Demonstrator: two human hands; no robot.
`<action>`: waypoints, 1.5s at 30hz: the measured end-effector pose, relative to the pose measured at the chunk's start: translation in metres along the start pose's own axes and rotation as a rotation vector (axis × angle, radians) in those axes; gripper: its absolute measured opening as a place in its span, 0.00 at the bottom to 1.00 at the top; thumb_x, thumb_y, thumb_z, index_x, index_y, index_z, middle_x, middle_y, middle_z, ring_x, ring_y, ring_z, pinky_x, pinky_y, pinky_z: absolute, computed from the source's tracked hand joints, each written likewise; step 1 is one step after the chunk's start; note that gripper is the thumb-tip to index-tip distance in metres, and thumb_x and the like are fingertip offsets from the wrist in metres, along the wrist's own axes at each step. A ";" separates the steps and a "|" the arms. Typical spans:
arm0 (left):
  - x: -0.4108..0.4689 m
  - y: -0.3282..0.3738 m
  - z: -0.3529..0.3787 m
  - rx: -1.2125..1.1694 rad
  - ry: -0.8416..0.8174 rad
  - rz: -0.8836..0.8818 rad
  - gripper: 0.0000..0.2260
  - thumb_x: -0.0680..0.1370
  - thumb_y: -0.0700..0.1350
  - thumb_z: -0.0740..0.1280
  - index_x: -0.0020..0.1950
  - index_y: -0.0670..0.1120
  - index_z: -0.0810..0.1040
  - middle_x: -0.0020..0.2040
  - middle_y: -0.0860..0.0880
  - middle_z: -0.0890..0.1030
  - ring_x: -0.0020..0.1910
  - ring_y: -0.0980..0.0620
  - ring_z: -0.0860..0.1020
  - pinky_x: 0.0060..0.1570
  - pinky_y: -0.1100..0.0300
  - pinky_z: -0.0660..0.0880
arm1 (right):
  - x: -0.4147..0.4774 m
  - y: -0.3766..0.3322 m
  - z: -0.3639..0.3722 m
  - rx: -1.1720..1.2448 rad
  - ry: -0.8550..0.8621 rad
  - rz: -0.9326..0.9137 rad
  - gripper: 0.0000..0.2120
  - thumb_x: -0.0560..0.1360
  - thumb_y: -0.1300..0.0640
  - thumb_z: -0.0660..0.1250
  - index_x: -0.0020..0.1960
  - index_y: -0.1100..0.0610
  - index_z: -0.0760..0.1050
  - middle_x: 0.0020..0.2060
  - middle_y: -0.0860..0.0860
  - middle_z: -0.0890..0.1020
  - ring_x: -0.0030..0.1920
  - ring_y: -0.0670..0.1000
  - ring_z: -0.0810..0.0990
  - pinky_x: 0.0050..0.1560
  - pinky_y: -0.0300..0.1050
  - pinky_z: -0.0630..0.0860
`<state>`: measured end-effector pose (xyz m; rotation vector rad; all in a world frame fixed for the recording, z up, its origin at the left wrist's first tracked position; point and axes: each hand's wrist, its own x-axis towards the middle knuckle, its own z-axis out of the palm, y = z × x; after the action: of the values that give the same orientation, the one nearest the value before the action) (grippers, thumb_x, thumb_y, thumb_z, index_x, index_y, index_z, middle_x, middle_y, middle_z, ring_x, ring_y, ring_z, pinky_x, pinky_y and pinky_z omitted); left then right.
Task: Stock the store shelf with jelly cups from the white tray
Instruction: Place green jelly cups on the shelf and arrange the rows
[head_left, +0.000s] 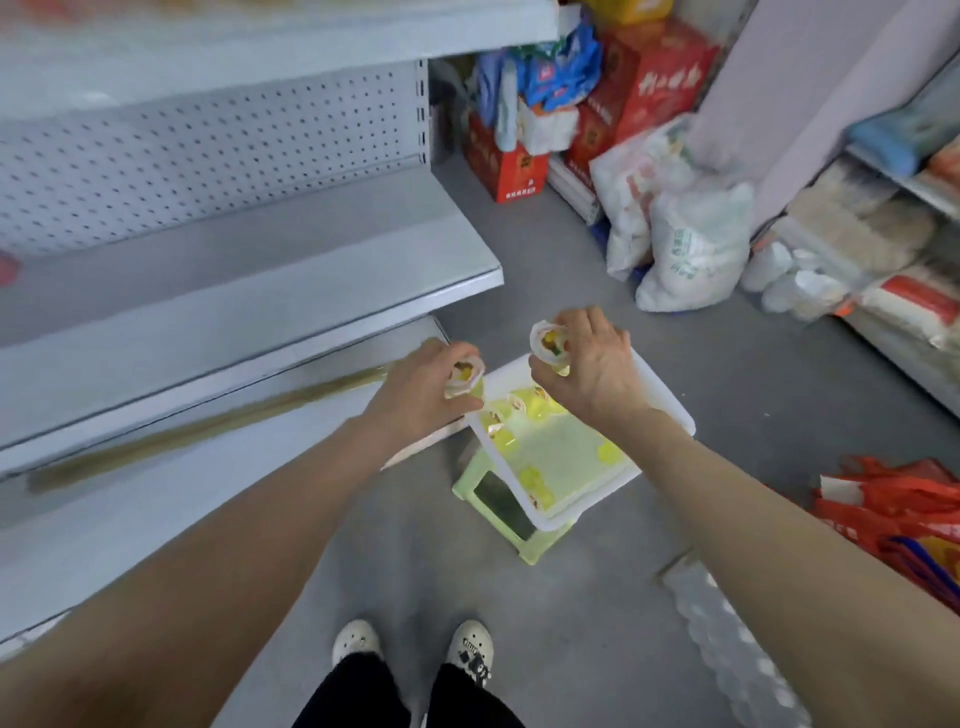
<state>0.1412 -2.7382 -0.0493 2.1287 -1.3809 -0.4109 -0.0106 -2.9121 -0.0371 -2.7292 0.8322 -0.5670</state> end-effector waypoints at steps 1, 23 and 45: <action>-0.013 -0.003 -0.016 0.020 0.032 -0.019 0.23 0.70 0.50 0.76 0.63 0.49 0.74 0.54 0.49 0.76 0.54 0.48 0.75 0.49 0.60 0.67 | 0.004 -0.018 -0.003 0.001 0.016 -0.043 0.20 0.68 0.48 0.69 0.54 0.59 0.75 0.45 0.55 0.77 0.44 0.59 0.77 0.48 0.50 0.67; -0.391 -0.174 -0.335 0.255 0.573 -0.349 0.26 0.67 0.62 0.74 0.61 0.56 0.75 0.57 0.56 0.79 0.58 0.50 0.72 0.54 0.54 0.72 | -0.009 -0.519 0.011 0.168 0.161 -0.663 0.22 0.71 0.37 0.63 0.56 0.52 0.76 0.44 0.49 0.81 0.46 0.54 0.79 0.53 0.51 0.68; -0.398 -0.276 -0.535 0.385 0.817 -0.363 0.27 0.67 0.64 0.73 0.61 0.52 0.78 0.54 0.51 0.80 0.57 0.48 0.73 0.53 0.53 0.73 | 0.121 -0.767 0.001 0.336 0.089 -0.706 0.16 0.72 0.41 0.70 0.47 0.52 0.70 0.42 0.44 0.76 0.44 0.49 0.73 0.43 0.45 0.64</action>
<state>0.4612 -2.1371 0.1896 2.4288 -0.6303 0.5971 0.4540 -2.3584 0.2478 -2.6301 -0.2386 -0.8631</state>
